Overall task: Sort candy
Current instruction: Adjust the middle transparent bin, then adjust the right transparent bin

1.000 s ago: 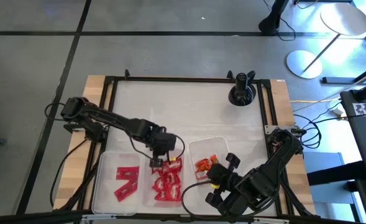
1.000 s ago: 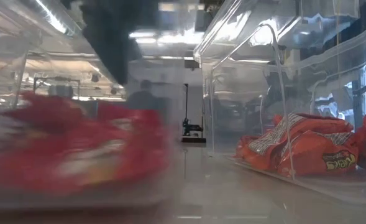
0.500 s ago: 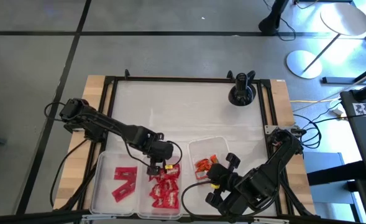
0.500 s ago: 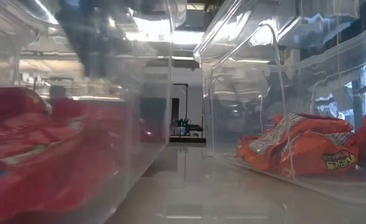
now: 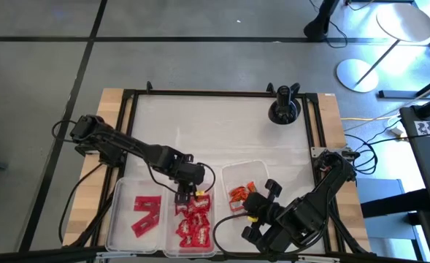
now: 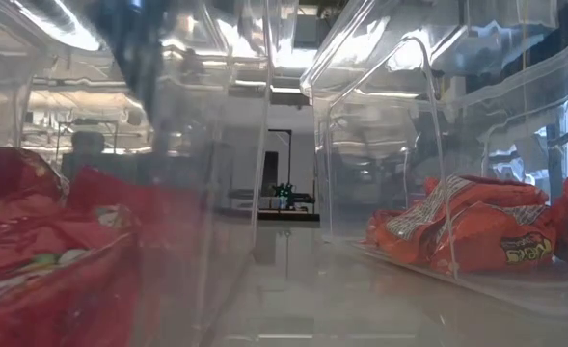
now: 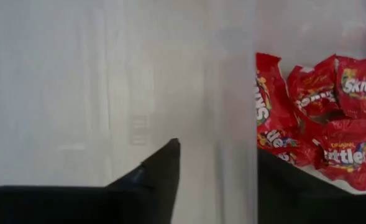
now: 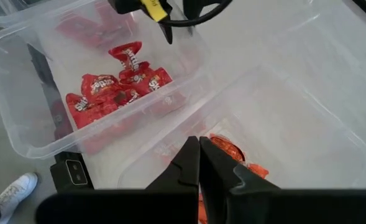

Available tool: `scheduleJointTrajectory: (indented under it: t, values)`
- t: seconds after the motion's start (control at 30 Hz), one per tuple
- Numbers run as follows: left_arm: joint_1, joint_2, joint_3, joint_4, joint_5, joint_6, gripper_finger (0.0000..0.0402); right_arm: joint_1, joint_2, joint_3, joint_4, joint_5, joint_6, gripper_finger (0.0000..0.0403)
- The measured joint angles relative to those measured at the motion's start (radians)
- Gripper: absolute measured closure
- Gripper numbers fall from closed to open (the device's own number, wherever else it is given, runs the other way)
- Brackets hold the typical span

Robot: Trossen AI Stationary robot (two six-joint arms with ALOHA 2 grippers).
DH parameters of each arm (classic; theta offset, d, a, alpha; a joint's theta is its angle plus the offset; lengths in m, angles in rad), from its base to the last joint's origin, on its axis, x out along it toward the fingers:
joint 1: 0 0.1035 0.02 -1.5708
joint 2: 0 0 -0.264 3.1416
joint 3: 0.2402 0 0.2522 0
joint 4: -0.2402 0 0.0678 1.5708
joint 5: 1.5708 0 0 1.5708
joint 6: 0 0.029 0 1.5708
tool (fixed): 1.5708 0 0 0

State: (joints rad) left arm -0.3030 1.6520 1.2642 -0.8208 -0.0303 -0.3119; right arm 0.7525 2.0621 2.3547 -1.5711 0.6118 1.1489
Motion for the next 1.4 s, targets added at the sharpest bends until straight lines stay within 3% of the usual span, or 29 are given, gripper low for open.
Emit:
scheduleJointTrajectory:
  t: [0.2,0.4,0.53,0.63,0.83,1.1,1.23,1.4]
  values:
    - [0.011,-0.013,0.106,-0.069,0.000,-0.007,0.0194,-0.001,0.000,0.000,0.000,0.009,0.005,0.0400]
    - [0.009,-0.080,0.269,-0.212,-0.008,-0.007,0.0170,-0.014,-0.010,0.001,0.001,-0.007,0.103,0.0400]
    - [-0.007,-0.164,0.296,-0.256,-0.088,-0.028,0.0169,-0.038,-0.041,0.001,0.000,-0.089,0.227,0.0400]
    - [-0.033,-0.233,0.296,-0.279,-0.161,-0.050,0.0169,-0.041,-0.070,-0.023,0.003,-0.092,0.238,0.0400]
    - [-0.115,-0.334,0.296,-0.343,-0.295,-0.148,0.0169,-0.028,-0.205,-0.288,0.002,-0.197,0.348,0.0400]
    - [-0.225,-0.369,0.296,-0.381,-0.351,-0.226,0.0169,0.015,-0.493,-0.734,-0.002,-0.237,0.824,0.0398]
    - [-0.253,-0.363,0.296,-0.381,-0.352,-0.249,0.0169,-0.009,-0.546,-0.842,0.067,-0.288,0.862,0.0360]
    - [-0.287,-0.363,0.279,-0.402,-0.361,-0.274,0.0169,-0.072,-0.538,-0.862,0.099,-0.360,0.809,0.0253]
